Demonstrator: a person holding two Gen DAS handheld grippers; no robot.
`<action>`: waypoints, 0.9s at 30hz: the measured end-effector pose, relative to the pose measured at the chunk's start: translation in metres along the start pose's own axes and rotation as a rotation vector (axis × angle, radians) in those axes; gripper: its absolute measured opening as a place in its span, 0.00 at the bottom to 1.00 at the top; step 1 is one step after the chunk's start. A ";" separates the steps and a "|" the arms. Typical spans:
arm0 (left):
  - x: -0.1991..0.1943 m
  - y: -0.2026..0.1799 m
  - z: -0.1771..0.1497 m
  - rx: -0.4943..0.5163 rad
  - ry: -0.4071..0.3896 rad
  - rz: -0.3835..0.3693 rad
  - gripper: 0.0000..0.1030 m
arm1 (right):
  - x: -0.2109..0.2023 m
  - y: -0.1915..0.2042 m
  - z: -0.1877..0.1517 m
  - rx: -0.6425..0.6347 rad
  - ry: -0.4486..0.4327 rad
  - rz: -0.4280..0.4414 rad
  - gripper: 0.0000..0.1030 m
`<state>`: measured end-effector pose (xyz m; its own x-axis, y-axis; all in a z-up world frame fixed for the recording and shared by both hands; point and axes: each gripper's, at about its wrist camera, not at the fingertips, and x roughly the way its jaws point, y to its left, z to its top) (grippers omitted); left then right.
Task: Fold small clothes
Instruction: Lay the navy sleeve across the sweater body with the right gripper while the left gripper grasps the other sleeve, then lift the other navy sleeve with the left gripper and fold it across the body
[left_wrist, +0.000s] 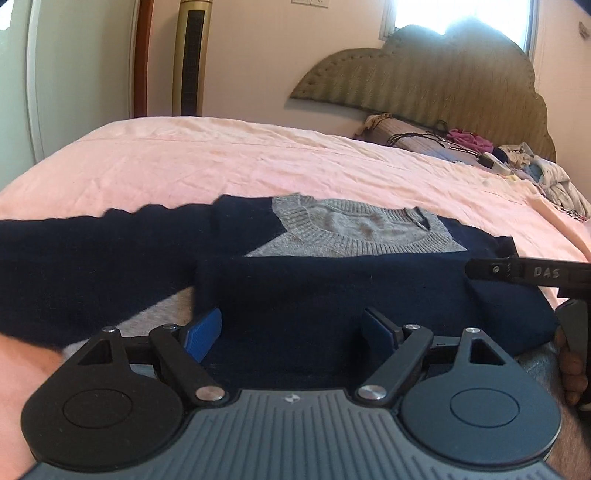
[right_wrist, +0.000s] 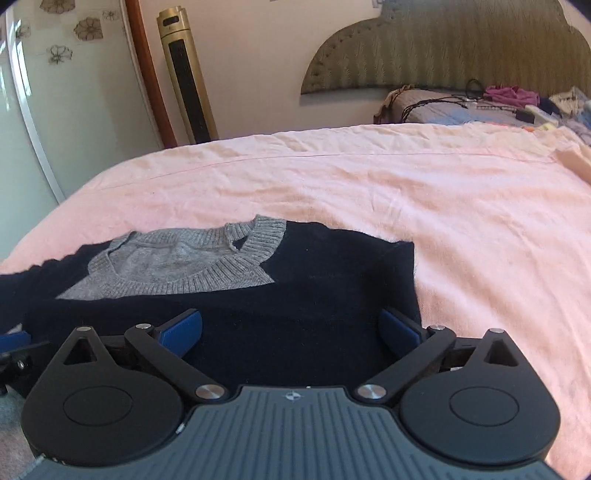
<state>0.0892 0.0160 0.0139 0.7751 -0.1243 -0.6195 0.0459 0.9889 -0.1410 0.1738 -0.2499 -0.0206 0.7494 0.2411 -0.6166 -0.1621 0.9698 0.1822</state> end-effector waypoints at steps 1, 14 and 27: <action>-0.013 0.007 -0.002 -0.030 -0.031 0.008 0.81 | 0.001 0.004 0.000 -0.022 0.007 -0.014 1.00; -0.085 0.317 -0.030 -1.123 -0.307 0.139 0.81 | 0.001 0.014 0.001 -0.061 0.006 -0.044 1.00; -0.051 0.354 -0.001 -1.035 -0.258 0.294 0.10 | 0.001 0.013 0.001 -0.053 0.001 -0.042 1.00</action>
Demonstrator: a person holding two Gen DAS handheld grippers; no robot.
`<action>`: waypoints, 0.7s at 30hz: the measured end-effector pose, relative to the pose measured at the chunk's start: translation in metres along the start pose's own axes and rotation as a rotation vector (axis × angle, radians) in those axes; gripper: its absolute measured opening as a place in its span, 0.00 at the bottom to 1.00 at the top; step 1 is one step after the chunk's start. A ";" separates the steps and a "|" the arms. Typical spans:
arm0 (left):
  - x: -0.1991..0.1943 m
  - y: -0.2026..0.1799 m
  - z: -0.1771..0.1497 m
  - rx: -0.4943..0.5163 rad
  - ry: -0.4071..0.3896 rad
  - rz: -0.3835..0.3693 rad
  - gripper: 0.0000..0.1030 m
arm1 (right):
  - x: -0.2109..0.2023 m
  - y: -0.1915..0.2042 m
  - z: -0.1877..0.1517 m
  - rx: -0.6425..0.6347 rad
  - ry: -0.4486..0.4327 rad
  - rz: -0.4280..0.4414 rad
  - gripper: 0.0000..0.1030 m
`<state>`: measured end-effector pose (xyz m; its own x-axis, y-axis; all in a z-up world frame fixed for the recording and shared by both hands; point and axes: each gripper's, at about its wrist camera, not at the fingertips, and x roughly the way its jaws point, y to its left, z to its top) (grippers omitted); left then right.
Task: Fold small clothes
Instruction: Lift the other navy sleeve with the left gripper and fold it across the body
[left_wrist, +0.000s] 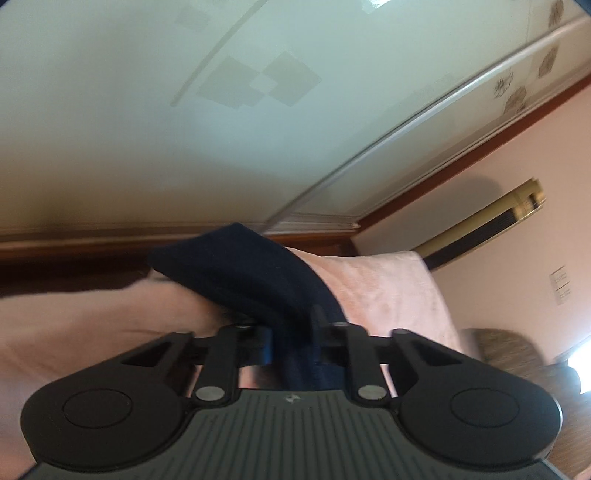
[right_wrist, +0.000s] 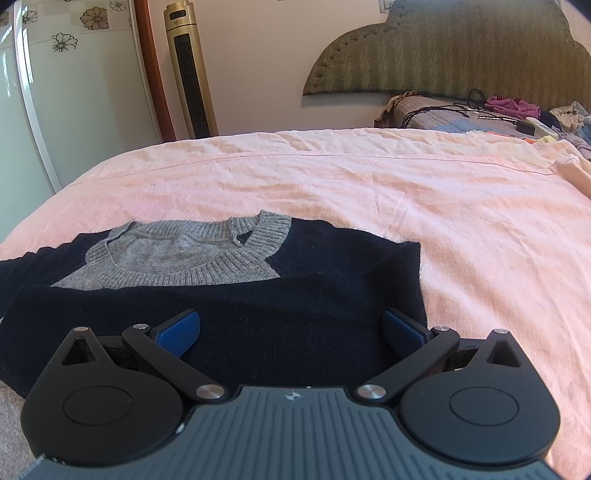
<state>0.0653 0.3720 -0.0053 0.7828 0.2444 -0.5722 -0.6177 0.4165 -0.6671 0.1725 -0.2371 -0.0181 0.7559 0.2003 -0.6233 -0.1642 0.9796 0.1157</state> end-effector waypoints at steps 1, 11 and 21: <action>-0.003 -0.008 -0.004 0.044 -0.023 0.027 0.09 | 0.000 0.000 0.000 0.002 -0.001 0.001 1.00; -0.083 -0.200 -0.243 1.216 0.008 -0.321 0.09 | -0.002 -0.003 0.000 0.034 -0.013 0.016 1.00; -0.128 -0.169 -0.314 1.484 0.086 -0.415 0.84 | -0.005 -0.011 -0.001 0.083 -0.031 0.054 1.00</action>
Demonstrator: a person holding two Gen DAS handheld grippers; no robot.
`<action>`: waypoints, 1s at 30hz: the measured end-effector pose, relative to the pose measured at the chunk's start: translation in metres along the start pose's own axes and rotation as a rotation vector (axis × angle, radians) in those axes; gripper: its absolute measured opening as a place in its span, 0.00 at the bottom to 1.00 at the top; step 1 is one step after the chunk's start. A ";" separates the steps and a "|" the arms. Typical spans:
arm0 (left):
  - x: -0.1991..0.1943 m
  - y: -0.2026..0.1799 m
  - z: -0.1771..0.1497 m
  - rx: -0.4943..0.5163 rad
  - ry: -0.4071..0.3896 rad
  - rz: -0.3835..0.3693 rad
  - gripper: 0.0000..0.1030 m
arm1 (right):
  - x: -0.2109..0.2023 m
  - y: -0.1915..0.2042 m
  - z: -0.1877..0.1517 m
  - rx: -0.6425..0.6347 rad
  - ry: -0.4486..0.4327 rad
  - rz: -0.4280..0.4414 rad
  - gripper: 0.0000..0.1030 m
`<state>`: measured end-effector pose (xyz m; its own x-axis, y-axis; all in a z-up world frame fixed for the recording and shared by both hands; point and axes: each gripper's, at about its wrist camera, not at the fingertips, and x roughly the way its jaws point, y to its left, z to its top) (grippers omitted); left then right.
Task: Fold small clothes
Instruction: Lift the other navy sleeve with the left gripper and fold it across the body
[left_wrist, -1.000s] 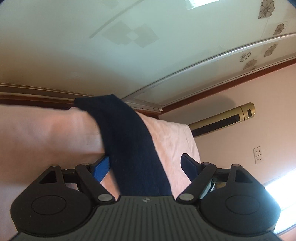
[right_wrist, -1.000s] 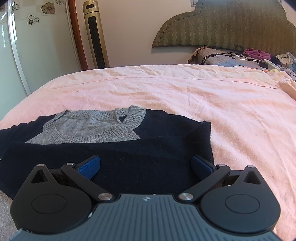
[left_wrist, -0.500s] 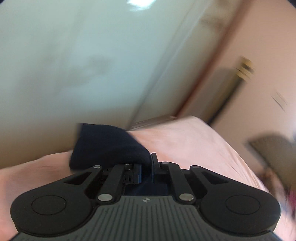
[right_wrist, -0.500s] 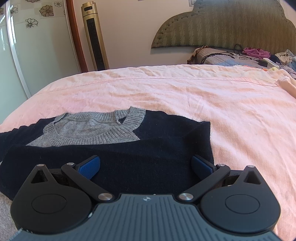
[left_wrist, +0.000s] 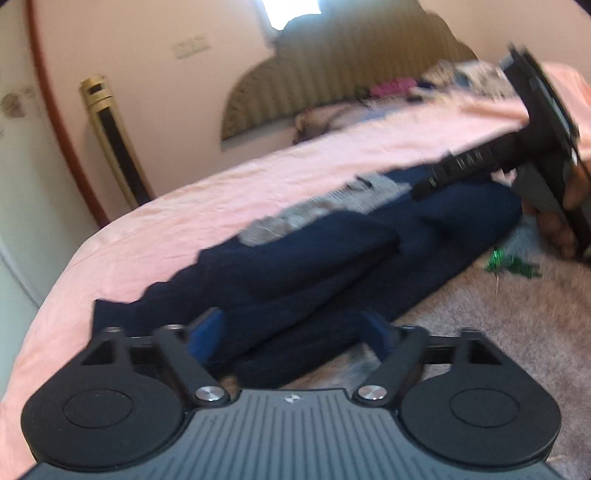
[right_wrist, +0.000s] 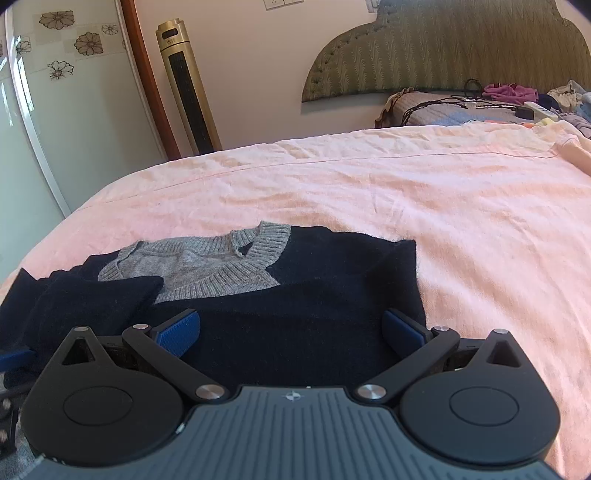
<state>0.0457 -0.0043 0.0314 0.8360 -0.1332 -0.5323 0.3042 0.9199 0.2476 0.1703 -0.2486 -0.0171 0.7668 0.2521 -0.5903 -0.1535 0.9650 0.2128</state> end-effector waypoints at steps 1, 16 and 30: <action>-0.007 0.011 -0.002 -0.055 -0.013 0.004 0.84 | 0.000 -0.001 0.000 0.005 -0.001 0.004 1.00; -0.008 0.100 -0.062 -0.691 0.021 0.016 0.84 | 0.018 0.073 0.019 0.152 0.332 0.345 0.73; -0.011 0.100 -0.064 -0.696 0.017 0.019 0.86 | -0.023 0.063 0.035 0.054 0.171 0.313 0.06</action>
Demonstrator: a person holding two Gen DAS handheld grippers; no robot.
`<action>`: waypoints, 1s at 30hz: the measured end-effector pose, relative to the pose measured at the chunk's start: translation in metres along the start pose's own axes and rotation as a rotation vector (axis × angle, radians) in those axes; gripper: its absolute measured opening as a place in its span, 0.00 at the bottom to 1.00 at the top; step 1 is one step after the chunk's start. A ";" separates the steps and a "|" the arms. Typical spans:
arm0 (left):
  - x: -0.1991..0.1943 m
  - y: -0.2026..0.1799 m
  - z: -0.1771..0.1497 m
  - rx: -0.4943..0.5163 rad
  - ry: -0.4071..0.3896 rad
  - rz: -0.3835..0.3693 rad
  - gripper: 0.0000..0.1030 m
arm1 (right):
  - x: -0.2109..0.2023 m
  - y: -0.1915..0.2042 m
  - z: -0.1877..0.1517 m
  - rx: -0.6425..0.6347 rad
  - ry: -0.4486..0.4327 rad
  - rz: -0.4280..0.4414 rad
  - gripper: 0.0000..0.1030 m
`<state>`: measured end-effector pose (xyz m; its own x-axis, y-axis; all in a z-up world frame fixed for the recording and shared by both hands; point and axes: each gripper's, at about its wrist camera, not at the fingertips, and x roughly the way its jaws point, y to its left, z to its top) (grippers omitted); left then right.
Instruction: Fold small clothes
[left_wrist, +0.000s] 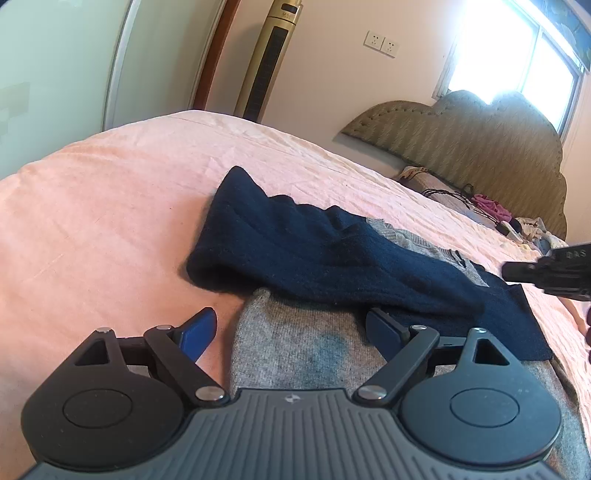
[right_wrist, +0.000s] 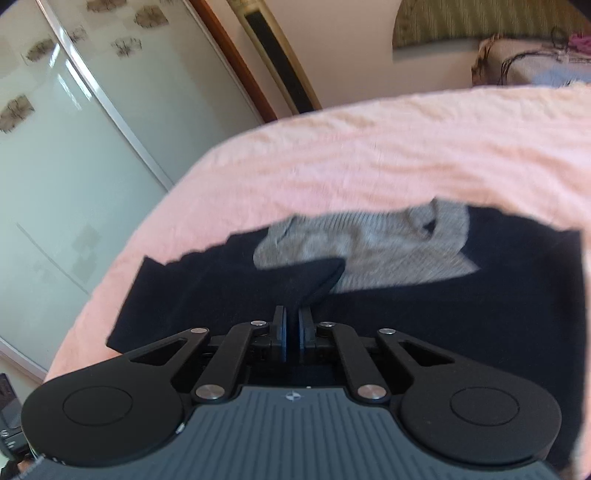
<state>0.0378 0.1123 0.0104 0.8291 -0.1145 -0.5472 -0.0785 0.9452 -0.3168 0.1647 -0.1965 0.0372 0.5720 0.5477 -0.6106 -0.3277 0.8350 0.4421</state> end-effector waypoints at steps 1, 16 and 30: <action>0.000 0.000 0.000 0.000 0.000 -0.001 0.87 | -0.010 -0.010 0.001 0.011 -0.016 -0.016 0.06; 0.000 -0.003 -0.001 0.013 0.003 0.008 0.90 | 0.022 -0.047 -0.009 0.308 0.109 0.223 0.55; 0.000 -0.001 -0.001 -0.008 -0.001 -0.010 0.92 | 0.016 -0.018 -0.001 0.176 0.034 0.215 0.14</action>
<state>0.0374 0.1113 0.0092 0.8303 -0.1240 -0.5434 -0.0742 0.9417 -0.3283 0.1795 -0.2029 0.0185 0.4766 0.7151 -0.5114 -0.3015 0.6794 0.6690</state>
